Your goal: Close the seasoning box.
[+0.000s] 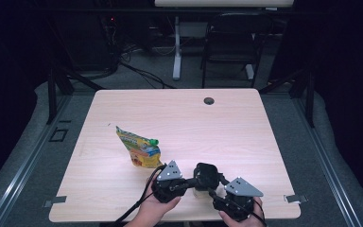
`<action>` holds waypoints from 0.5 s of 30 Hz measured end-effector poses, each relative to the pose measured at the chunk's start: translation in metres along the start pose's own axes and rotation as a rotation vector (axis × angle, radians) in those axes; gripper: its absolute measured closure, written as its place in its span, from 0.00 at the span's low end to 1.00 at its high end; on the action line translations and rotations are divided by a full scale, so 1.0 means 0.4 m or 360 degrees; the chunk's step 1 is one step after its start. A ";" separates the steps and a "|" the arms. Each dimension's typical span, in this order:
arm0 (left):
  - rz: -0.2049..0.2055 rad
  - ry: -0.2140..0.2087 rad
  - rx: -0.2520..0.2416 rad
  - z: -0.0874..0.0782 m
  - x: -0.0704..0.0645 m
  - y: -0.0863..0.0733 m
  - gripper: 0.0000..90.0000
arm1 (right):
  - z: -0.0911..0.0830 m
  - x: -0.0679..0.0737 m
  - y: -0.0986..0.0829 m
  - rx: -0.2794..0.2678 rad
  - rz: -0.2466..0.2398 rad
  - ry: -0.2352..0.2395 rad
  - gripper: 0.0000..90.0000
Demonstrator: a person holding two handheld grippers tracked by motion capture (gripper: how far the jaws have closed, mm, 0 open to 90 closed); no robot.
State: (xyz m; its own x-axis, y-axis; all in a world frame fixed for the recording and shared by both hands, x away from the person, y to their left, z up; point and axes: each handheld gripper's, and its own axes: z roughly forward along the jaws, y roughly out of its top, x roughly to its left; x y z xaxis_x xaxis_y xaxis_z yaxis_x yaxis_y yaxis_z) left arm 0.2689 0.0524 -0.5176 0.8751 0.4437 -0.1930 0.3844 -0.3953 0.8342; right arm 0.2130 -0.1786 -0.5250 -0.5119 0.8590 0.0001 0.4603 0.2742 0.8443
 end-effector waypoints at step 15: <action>0.0000 -0.0002 0.0012 0.013 0.001 -0.011 1.00 | -0.009 0.002 0.000 -0.0062 0.0009 -0.0009 0.53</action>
State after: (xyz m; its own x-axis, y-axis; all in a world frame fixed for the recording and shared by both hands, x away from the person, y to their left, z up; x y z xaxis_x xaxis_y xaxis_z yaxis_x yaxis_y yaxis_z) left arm 0.2690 0.0502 -0.5239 0.8756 0.4426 -0.1936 0.3865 -0.4016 0.8302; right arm 0.2098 -0.1793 -0.5229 -0.5054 0.8629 0.0017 0.4346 0.2528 0.8644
